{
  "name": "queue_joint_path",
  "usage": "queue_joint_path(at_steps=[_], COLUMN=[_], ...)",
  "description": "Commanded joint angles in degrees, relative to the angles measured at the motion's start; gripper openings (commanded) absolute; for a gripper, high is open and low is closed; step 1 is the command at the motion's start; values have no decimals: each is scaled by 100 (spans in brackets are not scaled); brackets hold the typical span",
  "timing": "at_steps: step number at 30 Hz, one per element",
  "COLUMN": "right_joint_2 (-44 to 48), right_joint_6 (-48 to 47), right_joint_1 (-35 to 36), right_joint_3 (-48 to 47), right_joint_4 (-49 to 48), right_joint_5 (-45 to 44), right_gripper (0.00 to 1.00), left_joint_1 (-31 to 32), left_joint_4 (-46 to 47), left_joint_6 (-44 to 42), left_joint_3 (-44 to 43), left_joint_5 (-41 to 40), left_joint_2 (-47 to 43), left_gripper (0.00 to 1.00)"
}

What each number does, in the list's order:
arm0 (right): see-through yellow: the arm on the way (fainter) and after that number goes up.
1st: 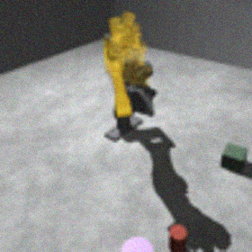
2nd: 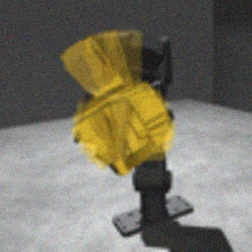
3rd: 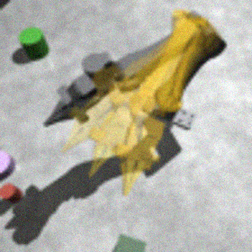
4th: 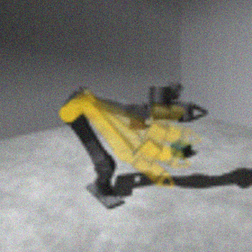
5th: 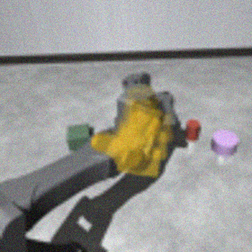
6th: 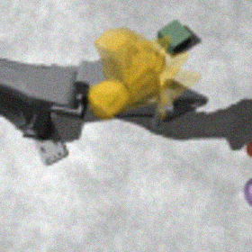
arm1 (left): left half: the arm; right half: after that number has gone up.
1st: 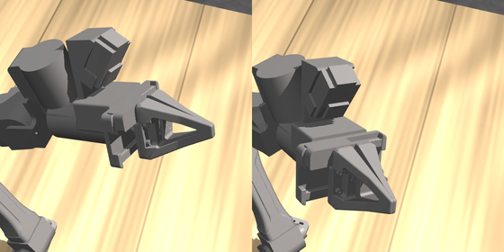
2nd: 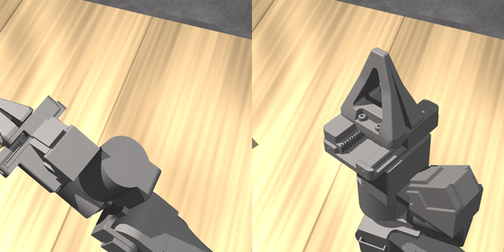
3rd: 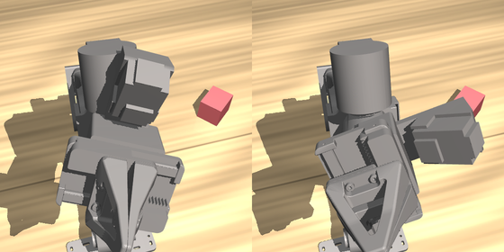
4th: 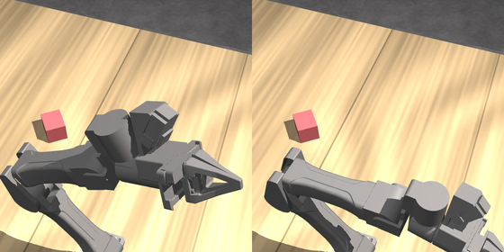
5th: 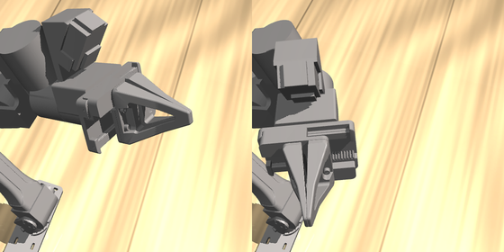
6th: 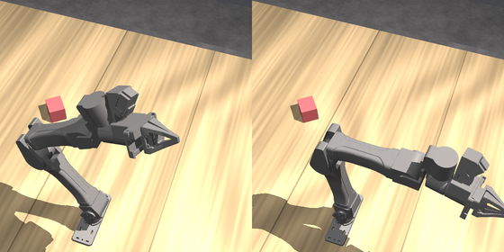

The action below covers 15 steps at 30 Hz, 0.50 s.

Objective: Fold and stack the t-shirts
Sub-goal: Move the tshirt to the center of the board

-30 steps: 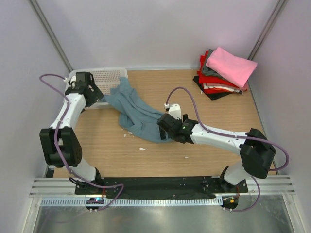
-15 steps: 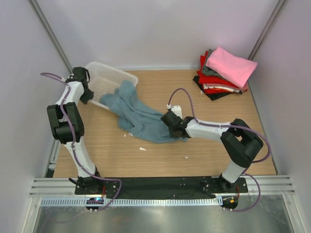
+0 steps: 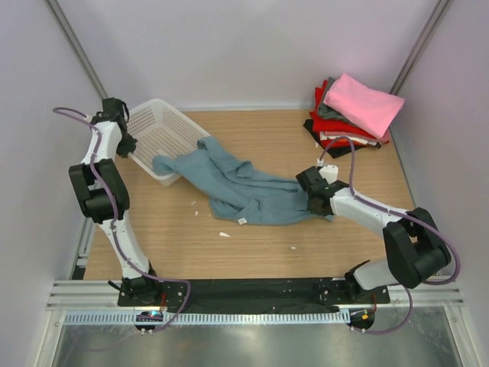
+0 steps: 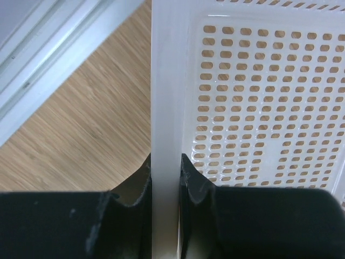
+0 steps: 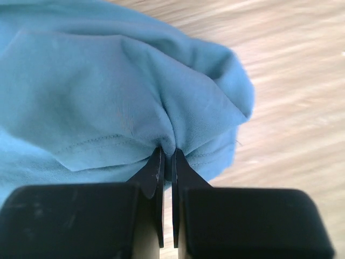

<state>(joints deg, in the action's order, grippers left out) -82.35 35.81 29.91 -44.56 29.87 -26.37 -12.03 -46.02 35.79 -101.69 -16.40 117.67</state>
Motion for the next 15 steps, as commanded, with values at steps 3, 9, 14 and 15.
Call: queue_joint_path(at_steps=[3, 9, 14, 15], right_joint_2=[334, 280, 246, 219], right_joint_6=[611, 761, 699, 699], right_joint_1=[-222, -503, -557, -565], right_joint_3=[-80, -71, -53, -45], right_joint_4=[730, 819, 740, 731], right_joint_5=[-790, -931, -844, -817], right_gripper=[1, 1, 1, 1], left_joint_1=[-466, -809, -836, -836], left_joint_4=[-653, -882, -700, -515], left_joint_6=[340, 1376, 2491, 2651], left_joint_3=[-606, -957, -652, -485], left_joint_5=[-382, -66, 364, 531], left_joint_2=[213, 274, 257, 231], left_gripper=[0, 0, 0, 0])
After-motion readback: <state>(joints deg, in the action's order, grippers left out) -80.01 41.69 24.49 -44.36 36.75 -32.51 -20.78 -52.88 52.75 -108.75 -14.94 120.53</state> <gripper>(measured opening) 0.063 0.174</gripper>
